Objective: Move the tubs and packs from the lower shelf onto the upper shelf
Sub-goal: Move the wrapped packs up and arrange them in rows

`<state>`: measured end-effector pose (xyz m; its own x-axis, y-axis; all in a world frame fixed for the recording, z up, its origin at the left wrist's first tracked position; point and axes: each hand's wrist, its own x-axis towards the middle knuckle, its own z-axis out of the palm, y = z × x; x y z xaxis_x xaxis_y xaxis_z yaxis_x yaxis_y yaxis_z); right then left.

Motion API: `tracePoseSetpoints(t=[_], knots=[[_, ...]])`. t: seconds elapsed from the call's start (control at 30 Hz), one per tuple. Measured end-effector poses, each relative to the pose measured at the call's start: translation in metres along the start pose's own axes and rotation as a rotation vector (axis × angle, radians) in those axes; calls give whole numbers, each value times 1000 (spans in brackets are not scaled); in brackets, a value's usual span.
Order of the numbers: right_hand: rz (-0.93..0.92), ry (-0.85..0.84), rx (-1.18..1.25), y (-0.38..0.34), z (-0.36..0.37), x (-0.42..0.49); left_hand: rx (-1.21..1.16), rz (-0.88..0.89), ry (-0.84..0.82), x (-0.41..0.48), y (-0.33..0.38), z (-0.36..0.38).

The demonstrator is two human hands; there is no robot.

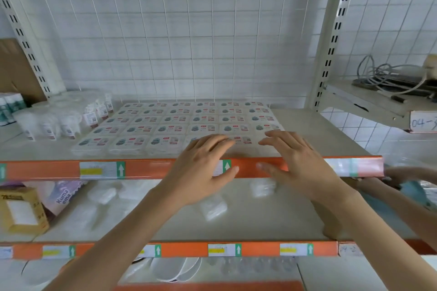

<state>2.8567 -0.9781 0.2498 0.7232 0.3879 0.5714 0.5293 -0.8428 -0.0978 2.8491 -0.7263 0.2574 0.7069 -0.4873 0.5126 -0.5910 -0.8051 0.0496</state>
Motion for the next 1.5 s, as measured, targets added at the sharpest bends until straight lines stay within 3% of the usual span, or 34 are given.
tracePoseSetpoints(t=[0.43, 0.67, 0.83, 1.07, 1.33, 1.5], knots=[[24, -103, 16, -92, 11, -59, -113, -54, -35, -119, 4, -4], [191, -186, 51, -105, 64, -108, -107, -76, -106, -147, 4, 51], [281, -316, 35, -80, 106, -117, -108, -141, -212, -146, -5, 106], [400, -360, -115, -17, 180, -81, -72, -310, -351, -119, -42, 182], [431, -329, -299, 82, 249, -33, -87, -430, -348, -69, -64, 279], [450, -424, -347, 120, 273, -25, -232, -438, -144, -70, -75, 307]])
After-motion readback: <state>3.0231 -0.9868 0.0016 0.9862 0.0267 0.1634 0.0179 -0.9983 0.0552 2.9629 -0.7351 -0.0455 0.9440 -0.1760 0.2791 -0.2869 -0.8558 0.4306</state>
